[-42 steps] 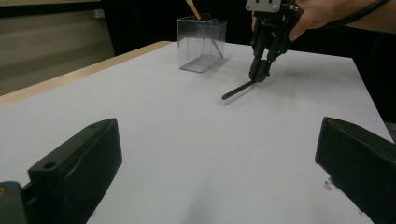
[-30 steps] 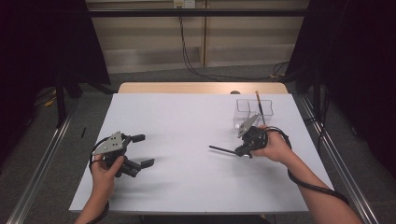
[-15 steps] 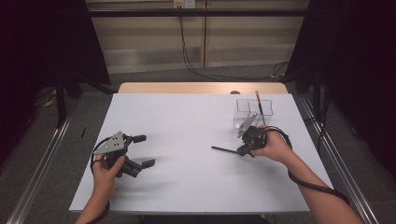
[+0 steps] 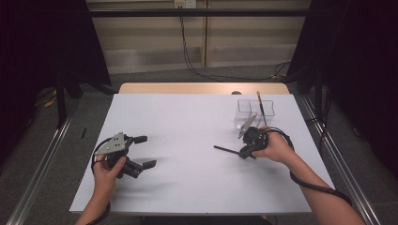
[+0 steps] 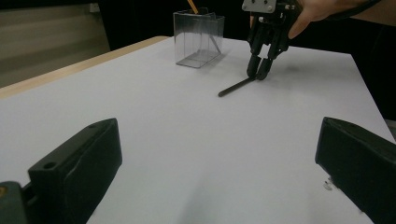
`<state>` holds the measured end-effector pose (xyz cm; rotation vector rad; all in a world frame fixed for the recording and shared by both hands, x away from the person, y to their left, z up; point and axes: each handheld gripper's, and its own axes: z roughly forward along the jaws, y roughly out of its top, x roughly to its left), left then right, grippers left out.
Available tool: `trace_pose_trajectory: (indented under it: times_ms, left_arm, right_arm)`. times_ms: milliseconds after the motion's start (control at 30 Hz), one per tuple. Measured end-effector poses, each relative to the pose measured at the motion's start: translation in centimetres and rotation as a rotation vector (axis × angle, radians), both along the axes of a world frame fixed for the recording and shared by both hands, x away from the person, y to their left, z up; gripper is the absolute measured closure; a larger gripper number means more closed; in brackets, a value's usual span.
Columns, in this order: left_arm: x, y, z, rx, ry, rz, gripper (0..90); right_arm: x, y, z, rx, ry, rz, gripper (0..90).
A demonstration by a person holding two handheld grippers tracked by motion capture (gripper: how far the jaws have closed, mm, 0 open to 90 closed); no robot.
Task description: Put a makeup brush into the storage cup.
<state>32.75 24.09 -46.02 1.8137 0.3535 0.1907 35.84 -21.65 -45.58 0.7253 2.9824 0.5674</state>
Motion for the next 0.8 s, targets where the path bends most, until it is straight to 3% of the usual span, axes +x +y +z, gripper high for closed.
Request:
trace_pose_trajectory:
  times_ms: [100, 333, 600, 800]
  left_arm:
    - [0.00, 0.00, -0.01, 0.006, -0.003, -0.001, 0.5]
    - [-0.04, -0.10, 0.03, 0.006, 0.000, 0.000, 0.5]
    - [0.06, -0.27, 0.01, 0.007, 0.007, -0.005, 0.5]
    - [0.11, -0.49, 0.17, 0.008, 0.005, -0.013, 0.5]
  right_arm:
    - [-0.02, 0.13, -0.01, -0.006, -0.006, -0.013, 83.8]
    - [-0.14, 0.45, 0.08, -0.036, -0.015, -0.011, 84.2]
    - [-0.27, 0.01, -0.03, 0.010, -0.012, -0.039, 84.3]
    - [-0.56, 0.37, 0.11, 0.037, -0.012, -0.021, 84.2]
